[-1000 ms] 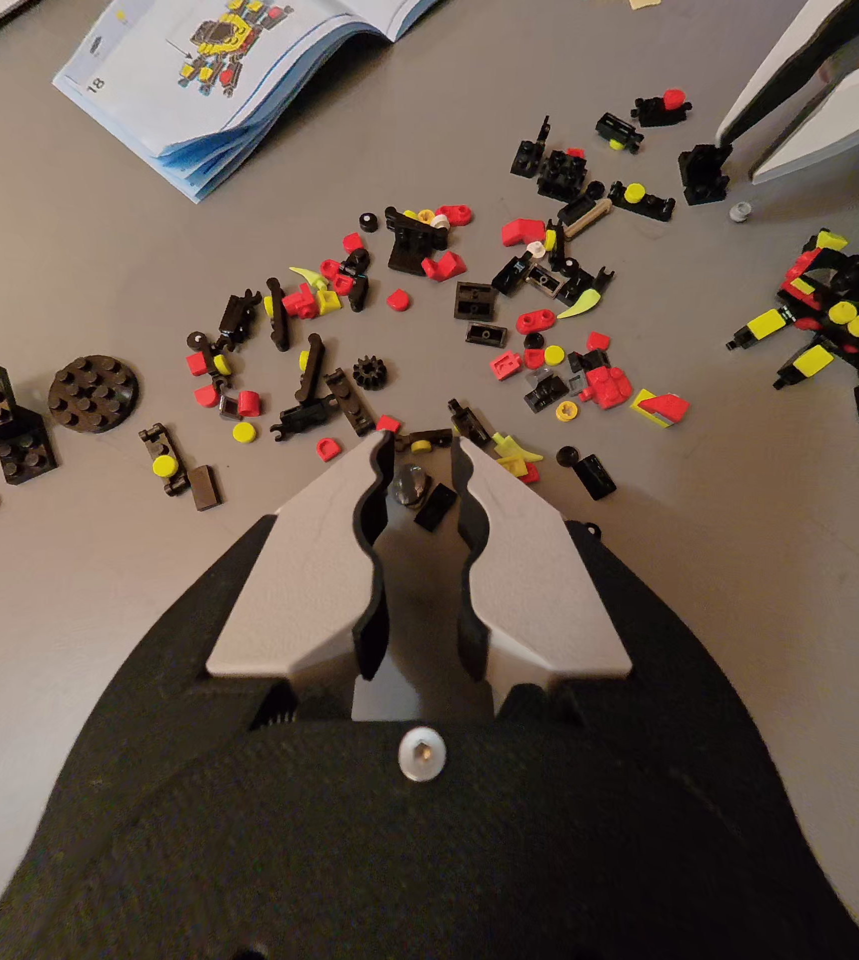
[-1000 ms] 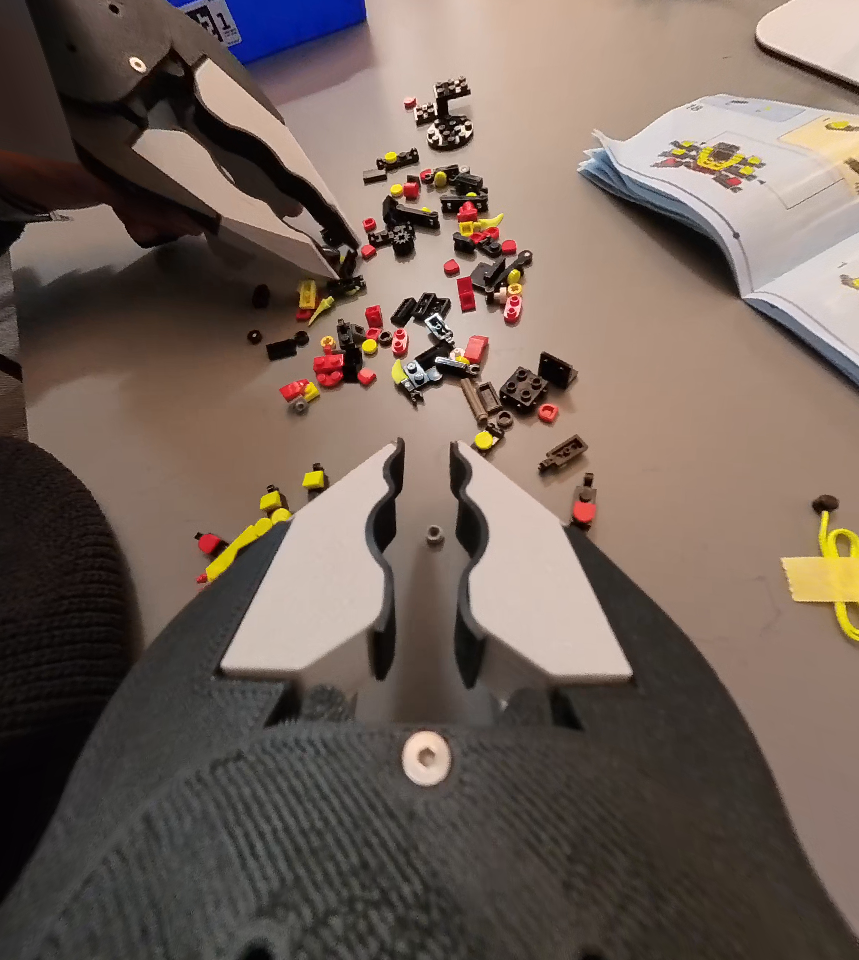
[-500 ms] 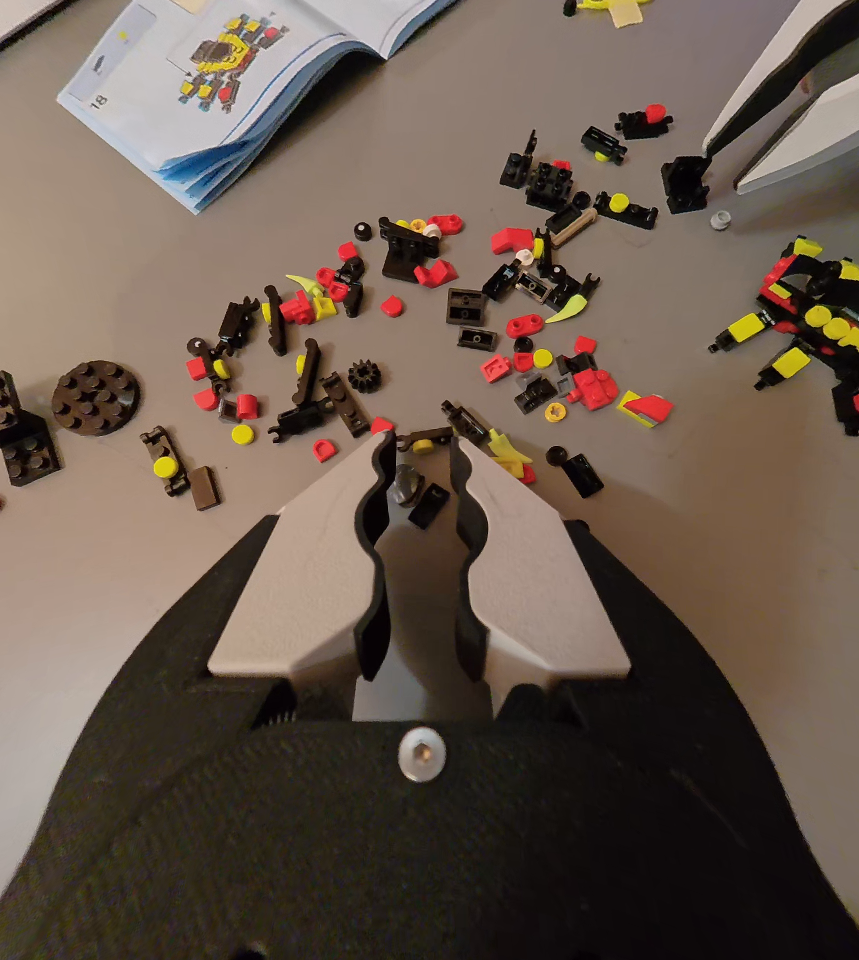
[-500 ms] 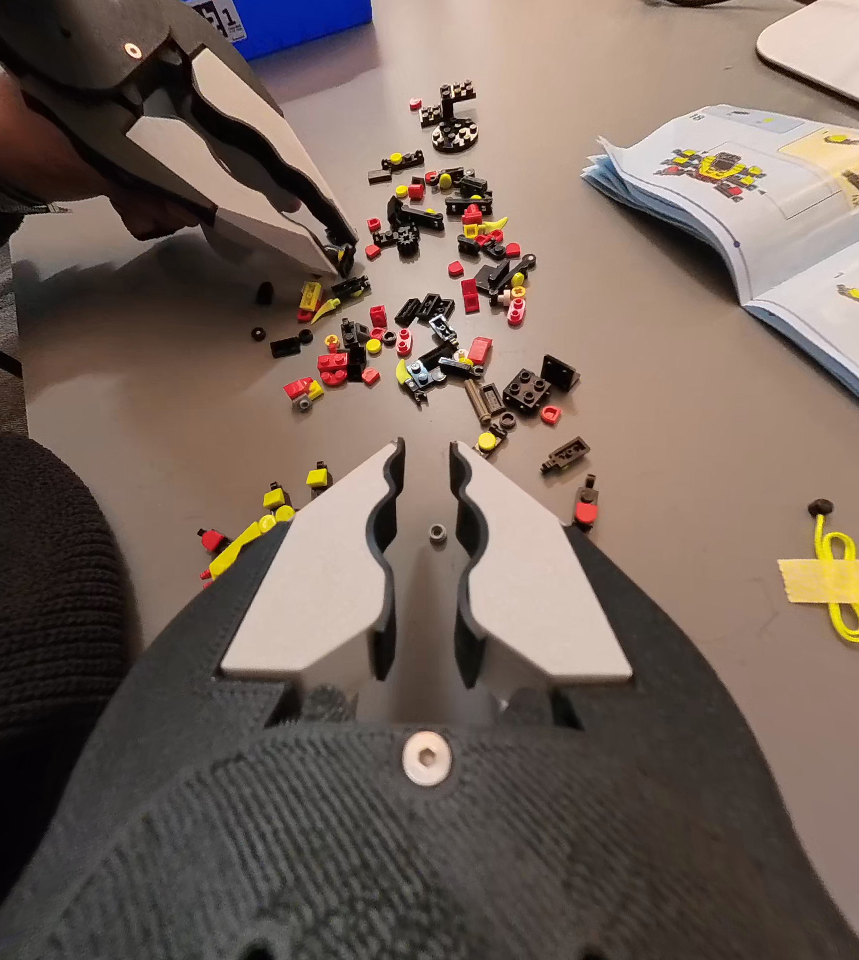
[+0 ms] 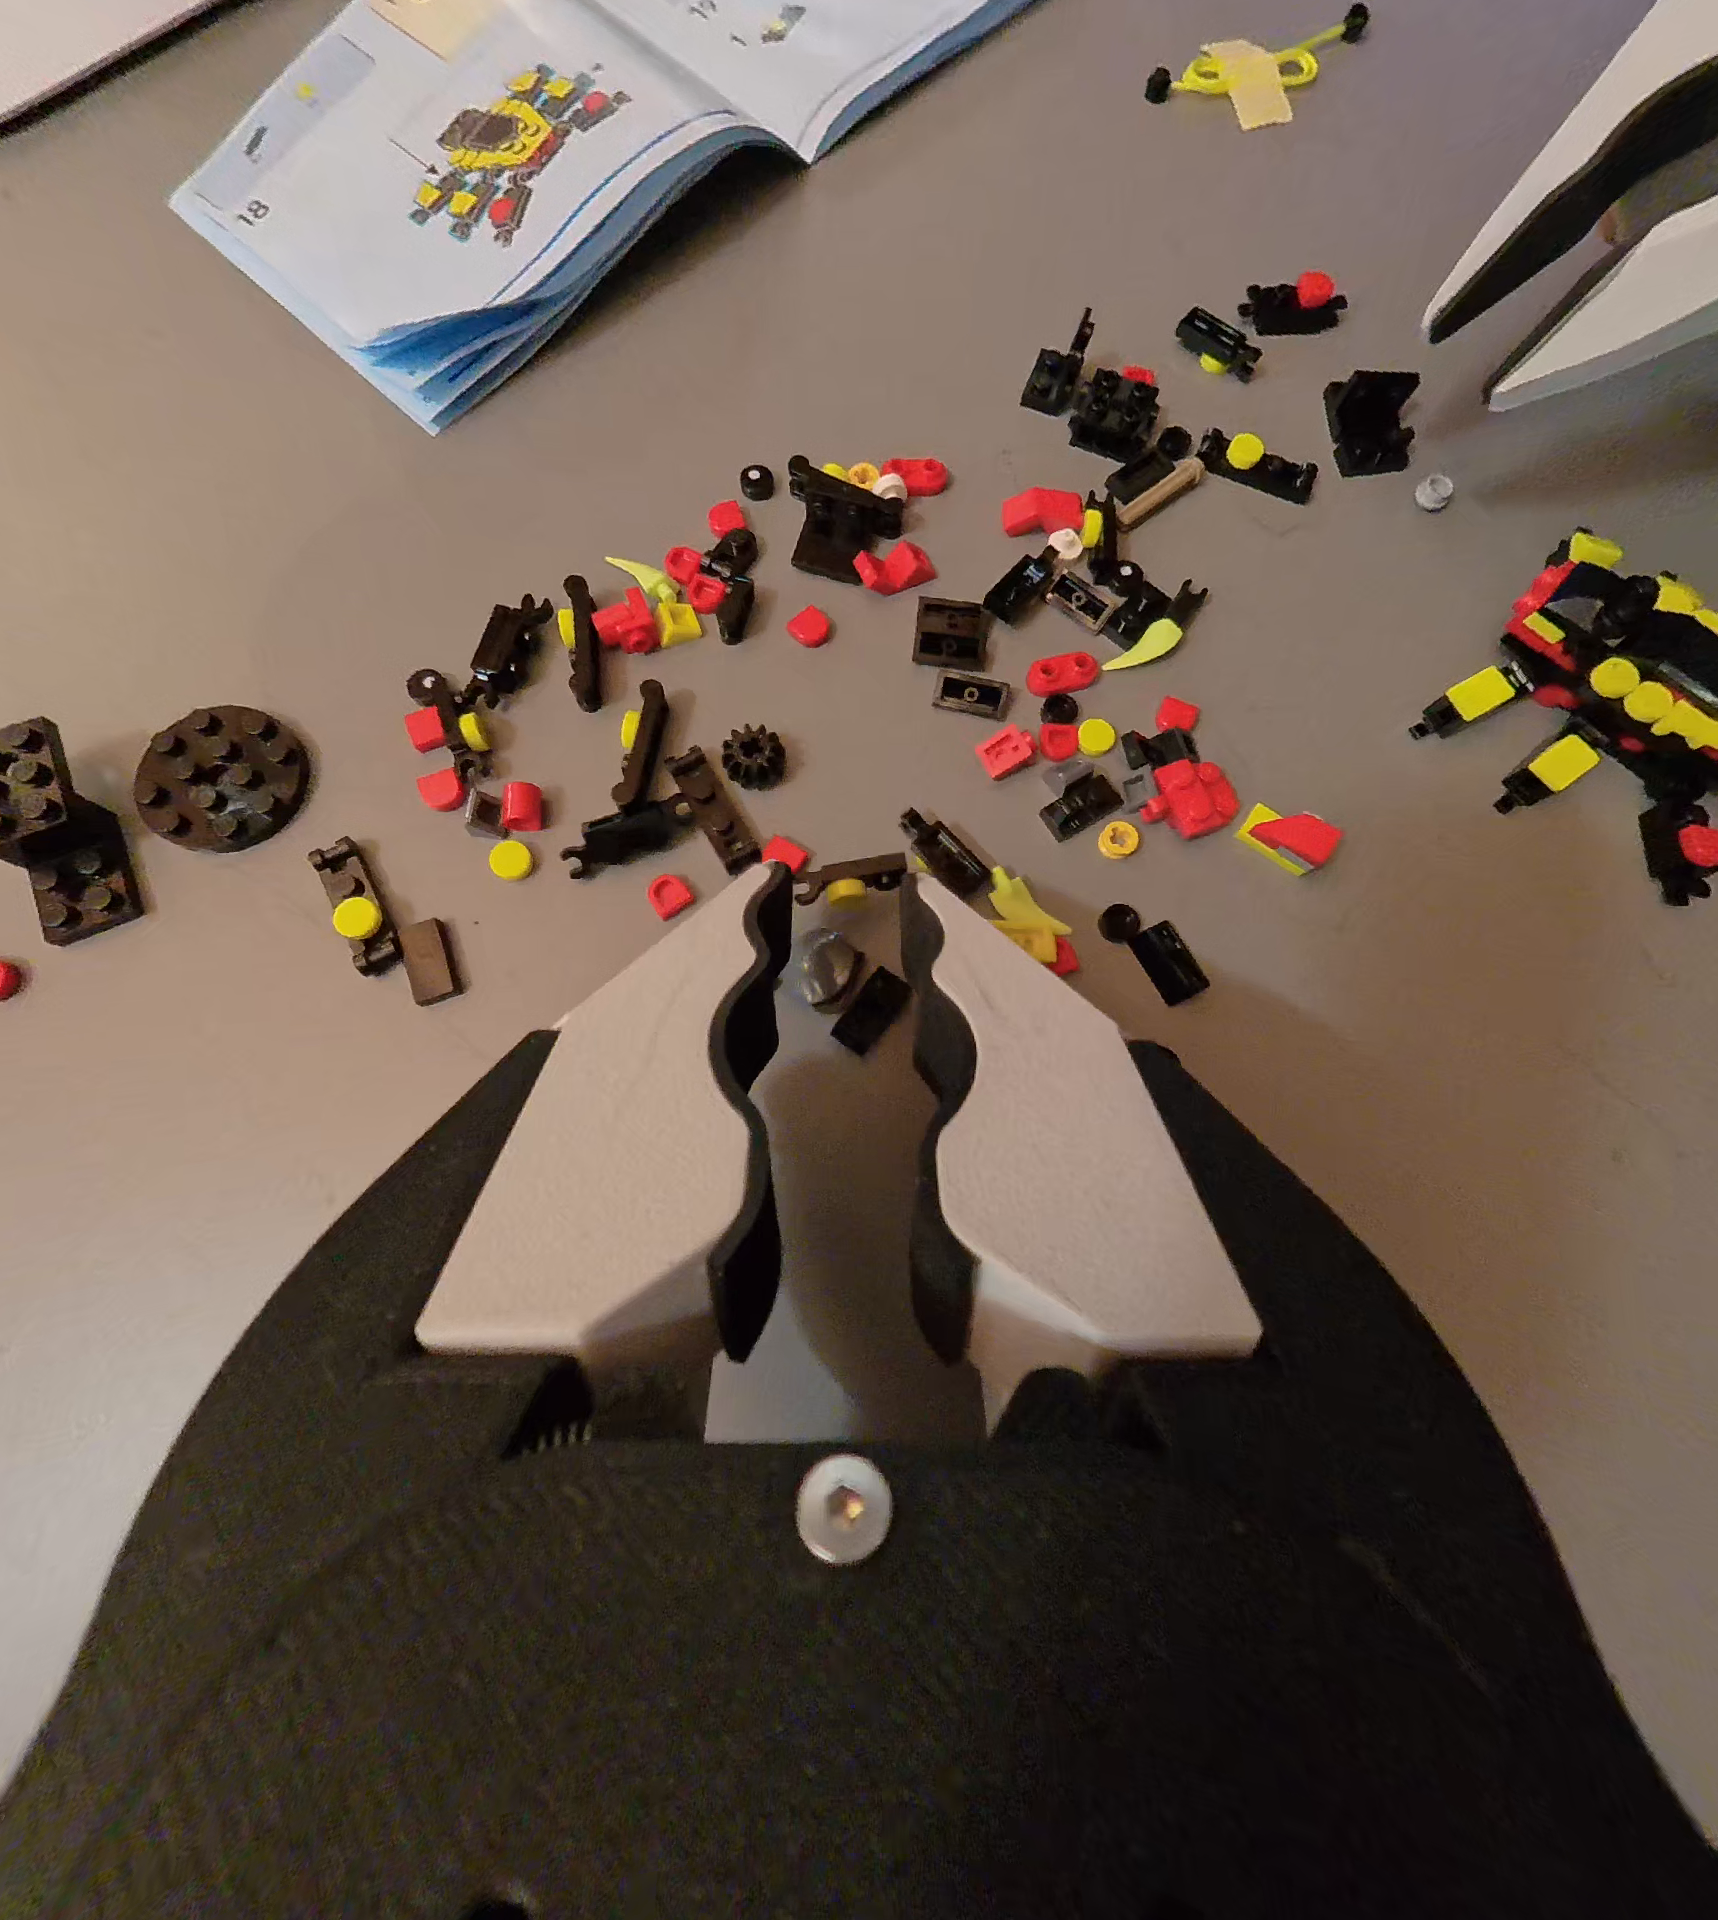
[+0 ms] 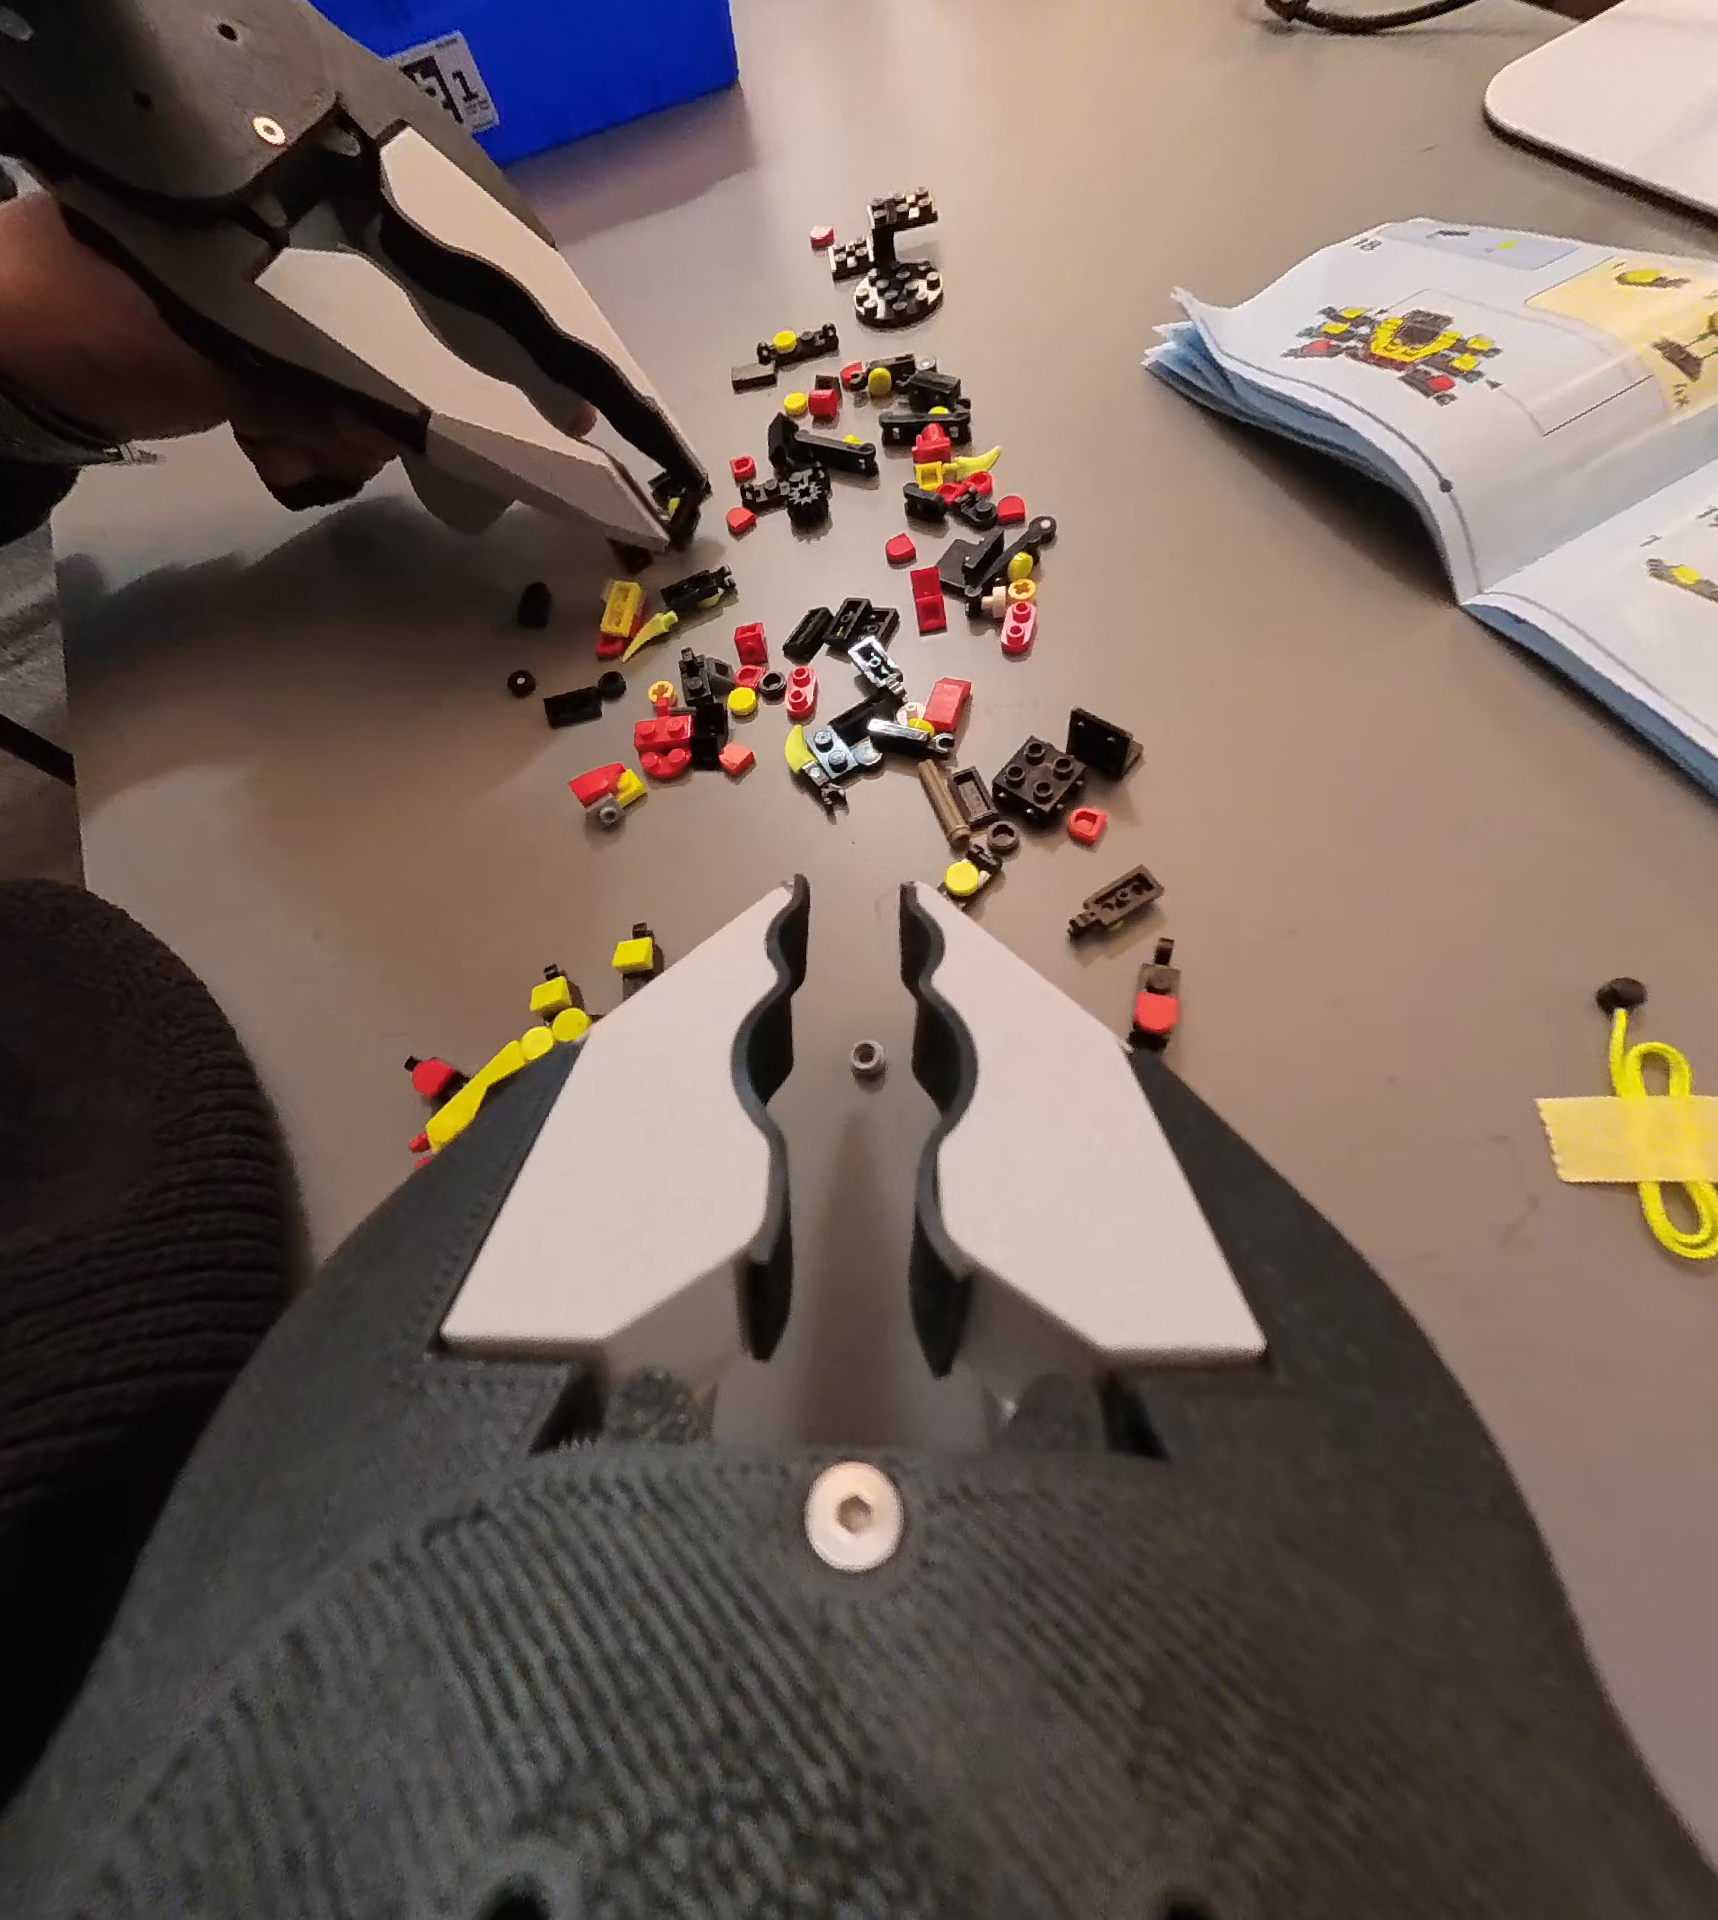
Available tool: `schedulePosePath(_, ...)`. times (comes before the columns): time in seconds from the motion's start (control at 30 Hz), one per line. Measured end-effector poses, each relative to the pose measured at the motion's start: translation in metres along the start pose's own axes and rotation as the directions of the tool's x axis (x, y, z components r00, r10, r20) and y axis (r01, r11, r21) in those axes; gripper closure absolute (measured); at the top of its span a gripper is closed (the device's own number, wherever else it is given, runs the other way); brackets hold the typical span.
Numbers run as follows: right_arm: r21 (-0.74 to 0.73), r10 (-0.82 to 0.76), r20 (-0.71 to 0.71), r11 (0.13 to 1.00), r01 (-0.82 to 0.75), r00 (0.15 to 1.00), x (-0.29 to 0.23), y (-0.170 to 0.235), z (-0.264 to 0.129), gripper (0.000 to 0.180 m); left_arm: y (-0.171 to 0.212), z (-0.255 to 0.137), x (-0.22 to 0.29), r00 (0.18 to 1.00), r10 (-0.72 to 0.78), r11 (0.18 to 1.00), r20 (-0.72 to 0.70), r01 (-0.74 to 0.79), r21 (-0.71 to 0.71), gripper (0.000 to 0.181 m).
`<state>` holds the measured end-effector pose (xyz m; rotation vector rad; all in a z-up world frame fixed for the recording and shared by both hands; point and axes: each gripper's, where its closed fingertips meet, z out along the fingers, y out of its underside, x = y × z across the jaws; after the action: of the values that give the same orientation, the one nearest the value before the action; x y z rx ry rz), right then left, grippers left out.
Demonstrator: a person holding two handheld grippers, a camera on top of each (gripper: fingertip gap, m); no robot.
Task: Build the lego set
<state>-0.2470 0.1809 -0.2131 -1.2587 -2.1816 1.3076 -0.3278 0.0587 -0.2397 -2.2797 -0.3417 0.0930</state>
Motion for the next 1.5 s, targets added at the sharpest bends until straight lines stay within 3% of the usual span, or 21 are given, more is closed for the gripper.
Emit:
schedulePosePath(0.6, 0.022, 0.135, 0.065, 0.99, -0.136, 0.989, 0.005, 0.002, -0.006, 0.16, -0.007, -0.004, -0.01, 0.997, -0.074, 0.995, 0.003, 0.074, 0.062, 0.162)
schedulePosePath(1.03, 0.019, 0.195, 0.081, 0.98, -0.197, 0.977, 0.012, 0.005, -0.003, 0.16, -0.016, -0.012, -0.032, 0.977, -0.215, 0.964, 0.003, 0.212, 0.161, 0.162)
schedulePosePath(1.5, 0.035, 0.189, 0.078, 0.981, -0.193, 0.979, 0.013, 0.001, -0.005, 0.16, -0.021, -0.014, -0.031, 0.981, -0.196, 0.965, 0.004, 0.192, 0.181, 0.163)
